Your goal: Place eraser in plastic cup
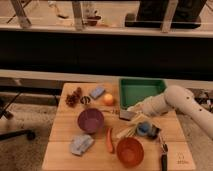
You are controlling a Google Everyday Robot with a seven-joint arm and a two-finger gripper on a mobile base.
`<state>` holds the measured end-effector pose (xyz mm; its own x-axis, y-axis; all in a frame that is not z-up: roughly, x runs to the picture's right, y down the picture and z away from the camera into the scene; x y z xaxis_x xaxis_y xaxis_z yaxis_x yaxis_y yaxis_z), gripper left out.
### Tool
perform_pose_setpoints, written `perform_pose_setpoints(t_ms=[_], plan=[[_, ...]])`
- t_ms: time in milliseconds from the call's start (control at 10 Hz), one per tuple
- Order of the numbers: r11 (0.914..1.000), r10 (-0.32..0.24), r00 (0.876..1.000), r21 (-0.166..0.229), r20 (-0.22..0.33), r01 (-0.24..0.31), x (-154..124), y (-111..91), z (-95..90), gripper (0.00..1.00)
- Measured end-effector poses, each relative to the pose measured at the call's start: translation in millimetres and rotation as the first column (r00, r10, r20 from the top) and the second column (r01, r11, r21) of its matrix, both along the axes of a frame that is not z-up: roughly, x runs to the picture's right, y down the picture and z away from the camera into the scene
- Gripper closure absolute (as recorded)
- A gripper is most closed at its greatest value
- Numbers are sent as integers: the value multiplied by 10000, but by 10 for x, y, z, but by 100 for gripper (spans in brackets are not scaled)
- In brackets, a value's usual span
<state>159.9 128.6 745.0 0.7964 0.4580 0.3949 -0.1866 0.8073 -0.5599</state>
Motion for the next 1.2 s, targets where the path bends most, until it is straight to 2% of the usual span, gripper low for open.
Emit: perform_pose_setpoints(t_ms=[600, 1200], plan=[[9990, -404, 9991, 181, 96, 402, 155, 101, -90, 100], [9995, -330, 9995, -25, -17, 330, 362, 203, 97, 100]])
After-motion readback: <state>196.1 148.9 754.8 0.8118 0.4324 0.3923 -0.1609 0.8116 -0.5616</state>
